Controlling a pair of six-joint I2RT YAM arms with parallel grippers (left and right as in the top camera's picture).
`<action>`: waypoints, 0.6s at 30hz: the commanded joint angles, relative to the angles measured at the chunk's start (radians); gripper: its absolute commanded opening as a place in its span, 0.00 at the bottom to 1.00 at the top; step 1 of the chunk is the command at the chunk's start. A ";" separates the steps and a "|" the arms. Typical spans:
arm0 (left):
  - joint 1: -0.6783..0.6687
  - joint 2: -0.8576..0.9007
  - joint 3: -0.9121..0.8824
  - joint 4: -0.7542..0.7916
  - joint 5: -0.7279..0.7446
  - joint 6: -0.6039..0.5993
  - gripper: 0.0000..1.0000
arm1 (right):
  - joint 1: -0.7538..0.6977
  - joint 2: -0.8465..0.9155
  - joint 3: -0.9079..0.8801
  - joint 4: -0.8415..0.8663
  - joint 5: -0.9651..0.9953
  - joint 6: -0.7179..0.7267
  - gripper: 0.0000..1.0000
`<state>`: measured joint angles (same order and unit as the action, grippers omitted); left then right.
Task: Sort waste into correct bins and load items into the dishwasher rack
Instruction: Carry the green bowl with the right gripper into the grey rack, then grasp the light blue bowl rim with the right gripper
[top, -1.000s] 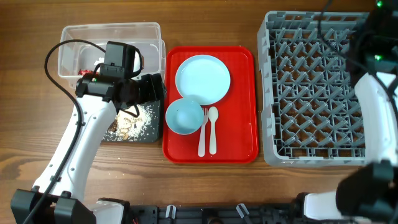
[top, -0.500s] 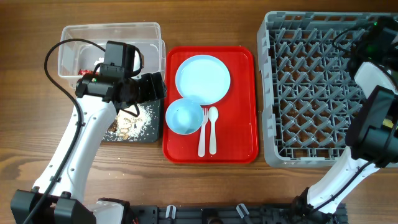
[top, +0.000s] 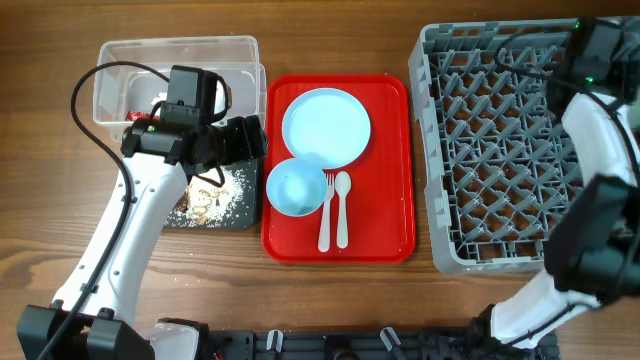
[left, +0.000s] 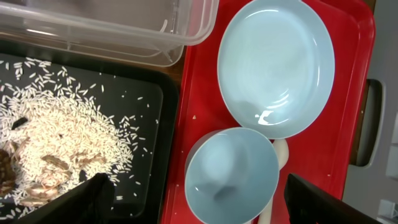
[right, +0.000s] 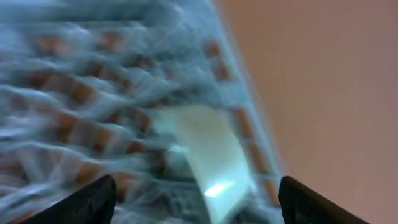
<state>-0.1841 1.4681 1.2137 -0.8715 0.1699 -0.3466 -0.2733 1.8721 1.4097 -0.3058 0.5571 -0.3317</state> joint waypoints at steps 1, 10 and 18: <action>-0.002 -0.013 -0.003 0.002 -0.008 -0.009 0.89 | 0.030 -0.124 -0.003 -0.125 -0.637 0.191 0.83; 0.175 -0.013 -0.004 -0.196 -0.200 -0.246 1.00 | 0.563 -0.209 -0.021 -0.616 -0.938 0.365 0.82; 0.267 -0.013 -0.003 -0.196 -0.152 -0.246 1.00 | 0.880 0.022 -0.031 -0.588 -0.771 0.685 0.66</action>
<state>0.0780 1.4677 1.2125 -1.0664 0.0067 -0.5755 0.5789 1.8168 1.3945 -0.9070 -0.2867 0.2142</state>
